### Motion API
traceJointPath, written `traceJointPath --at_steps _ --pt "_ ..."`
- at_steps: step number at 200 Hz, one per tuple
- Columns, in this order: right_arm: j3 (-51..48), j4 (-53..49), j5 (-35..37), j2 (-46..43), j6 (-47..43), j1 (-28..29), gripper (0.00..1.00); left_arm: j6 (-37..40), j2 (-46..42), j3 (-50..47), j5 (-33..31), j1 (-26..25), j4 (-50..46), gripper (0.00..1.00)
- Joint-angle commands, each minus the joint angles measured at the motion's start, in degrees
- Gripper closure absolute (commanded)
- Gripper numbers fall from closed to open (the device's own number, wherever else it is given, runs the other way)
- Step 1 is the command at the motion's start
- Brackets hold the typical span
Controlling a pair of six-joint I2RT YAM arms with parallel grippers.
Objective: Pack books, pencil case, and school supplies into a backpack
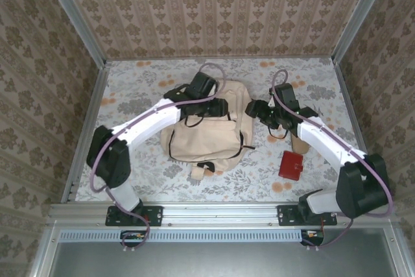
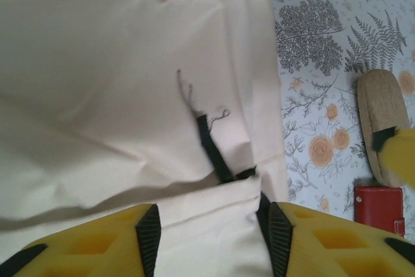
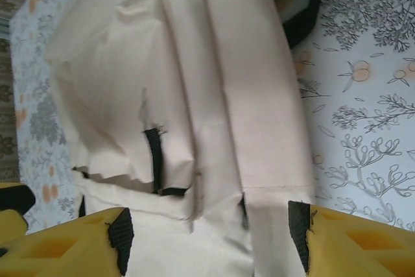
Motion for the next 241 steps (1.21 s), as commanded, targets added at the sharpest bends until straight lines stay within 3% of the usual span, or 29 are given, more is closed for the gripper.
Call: traceJointPath --at_steps 1,69,145,168,194,241 --pt "2.4 -0.4 -6.1 5.1 -2.9 -0.6 0.33 -1.5 6.6 4.5 -0.4 -0.8 -1.5 0.54" --pt "3.0 4.3 -10.7 11.1 -1.3 -1.1 0.38 -2.2 16.6 13.2 -2.3 -0.8 -4.8 0.68" --pt "2.9 4.7 -10.9 11.6 -0.7 -1.4 0.41 -2.2 19.2 14.8 3.8 -0.7 -4.4 0.77" --pt "3.0 4.5 -11.2 11.4 -0.8 -1.5 0.42 -2.4 20.5 15.7 3.5 -0.3 -5.7 0.85" --pt "2.9 4.2 -11.5 11.2 -1.1 -1.5 0.43 -2.5 19.2 15.1 2.8 0.0 -5.2 1.00" --pt "2.7 7.4 -15.4 11.9 1.3 -1.2 0.45 -3.0 11.7 9.8 1.0 0.5 -2.1 1.00"
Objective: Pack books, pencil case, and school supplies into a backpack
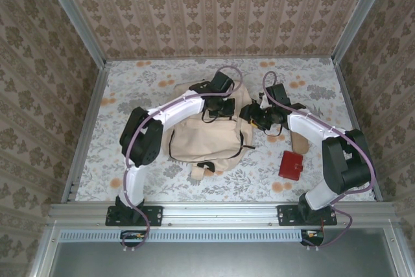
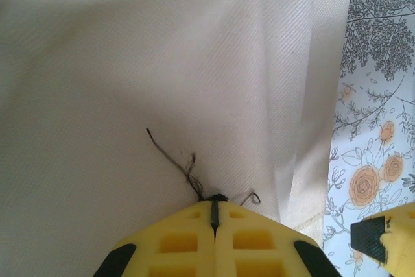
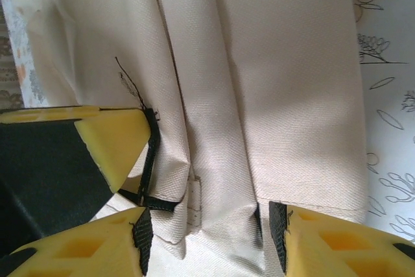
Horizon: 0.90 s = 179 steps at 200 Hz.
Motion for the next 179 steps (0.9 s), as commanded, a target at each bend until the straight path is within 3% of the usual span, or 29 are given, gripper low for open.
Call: traceJointPath --at_steps 1,41,80,97,109,139,179 --pt "1.3 2.6 -3.7 1.0 2.0 -0.1 0.45 -0.5 -6.5 -3.0 -1.1 0.7 1.3 1.00" --pt "3.0 3.6 -6.1 3.0 2.9 1.1 0.46 -1.3 -13.2 -9.5 -1.3 1.6 6.3 1.00" --pt "4.6 2.1 -4.6 5.3 2.9 1.4 0.49 -1.7 -13.0 -10.1 0.8 1.9 6.0 1.00" --pt "5.0 1.4 -4.2 6.1 2.8 1.5 0.51 -1.9 -11.3 -8.7 1.3 1.8 3.5 0.79" --pt "5.2 1.2 -4.2 6.5 2.9 1.5 0.56 -2.0 -9.6 -7.4 1.0 1.7 1.8 0.72" --pt "5.3 1.3 -4.9 7.2 2.8 1.5 0.65 -2.2 -5.8 -4.7 1.0 1.3 -0.2 0.67" --pt "5.4 1.1 -6.9 8.6 2.2 1.5 0.68 -1.8 -2.1 -1.4 2.4 1.3 -0.5 0.67"
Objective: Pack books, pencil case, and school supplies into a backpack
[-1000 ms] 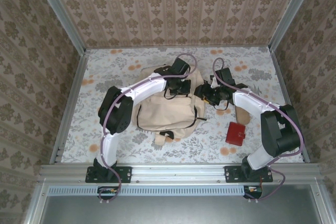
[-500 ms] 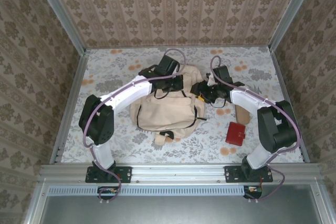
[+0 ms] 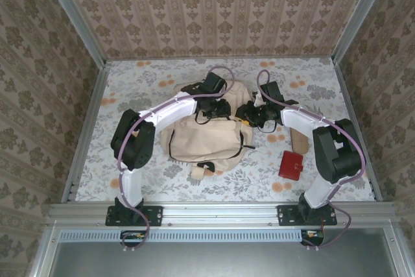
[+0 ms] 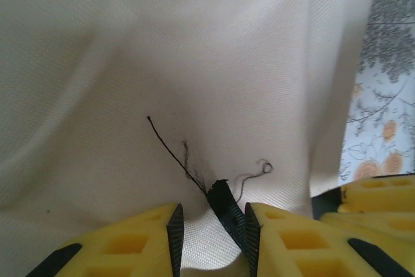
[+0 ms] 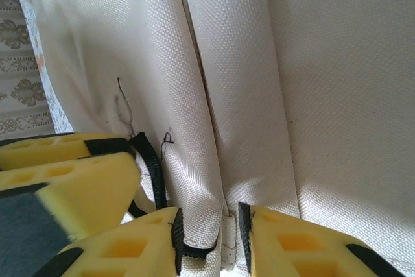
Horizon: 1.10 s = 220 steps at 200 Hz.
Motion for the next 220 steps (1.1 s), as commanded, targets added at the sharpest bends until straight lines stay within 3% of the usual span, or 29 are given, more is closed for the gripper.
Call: traceJointPath --at_steps 1,106,139,168,196,220 --pt "1.6 -1.3 -2.2 1.5 -0.5 0.3 0.68 -0.1 1.4 3.4 1.8 -0.2 -1.4 0.67" --pt "1.0 2.7 -5.7 3.7 -0.1 0.6 0.89 -0.9 6.1 6.6 5.3 -0.2 -4.7 0.68" --pt "1.6 -0.5 -3.3 4.9 -1.5 0.9 0.95 -0.7 7.0 8.7 0.4 -0.5 -9.5 0.68" --pt "1.4 0.0 -3.4 5.8 -1.6 1.3 0.97 -0.4 8.5 8.8 4.3 -0.8 -8.0 0.69" --pt "1.5 0.1 -3.4 6.1 -1.6 1.4 0.98 -0.3 9.5 9.6 4.6 -1.0 -8.0 0.80" --pt "1.5 -0.8 -2.5 5.7 -2.0 1.4 0.98 0.5 8.5 9.9 3.4 -0.9 -7.9 0.97"
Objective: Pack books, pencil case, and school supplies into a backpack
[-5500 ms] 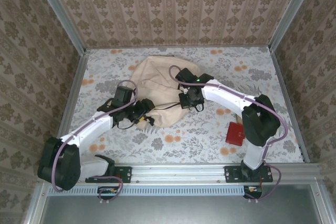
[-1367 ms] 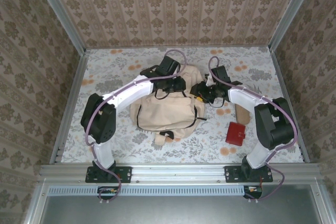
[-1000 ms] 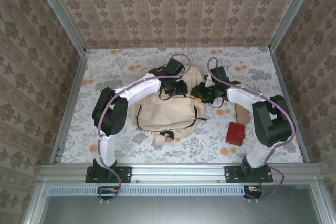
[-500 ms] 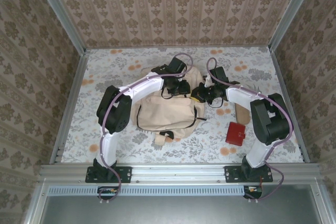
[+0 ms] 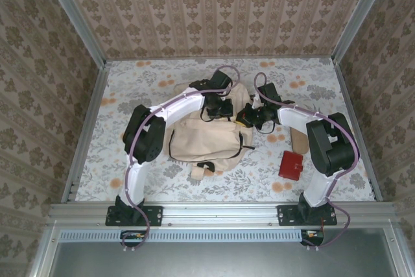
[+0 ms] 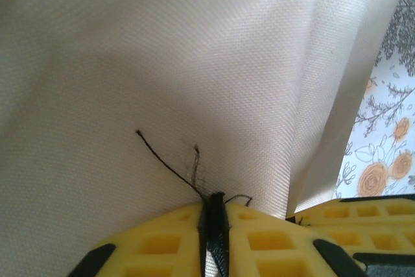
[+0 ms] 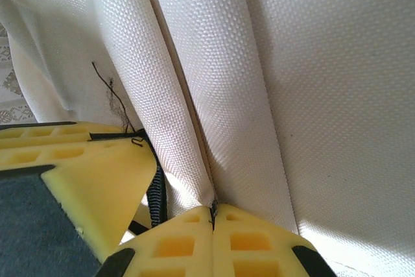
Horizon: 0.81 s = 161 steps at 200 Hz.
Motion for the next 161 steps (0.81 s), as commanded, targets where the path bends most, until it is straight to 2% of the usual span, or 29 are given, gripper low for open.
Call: traceJointPath --at_steps 1,43,96,119,161 --pt "0.9 -2.1 0.7 1.2 -1.5 1.5 0.98 0.8 1.1 0.9 0.3 -0.6 -1.8 0.98" --pt "0.2 -5.1 5.7 -2.0 -2.4 1.4 0.99 3.5 -7.6 -2.7 -7.9 -0.6 -1.4 1.00" --pt "-0.9 -6.7 8.7 -5.6 -3.1 1.4 0.99 5.1 -21.6 -16.4 -17.3 0.9 -0.4 1.00" --pt "-0.7 -7.4 10.2 -5.8 -3.1 1.4 0.99 5.0 -25.2 -21.7 -19.1 3.7 -0.7 1.00" --pt "0.6 -8.5 11.7 -5.8 -3.5 1.5 0.99 4.9 -28.7 -29.6 -19.5 11.6 1.2 1.00"
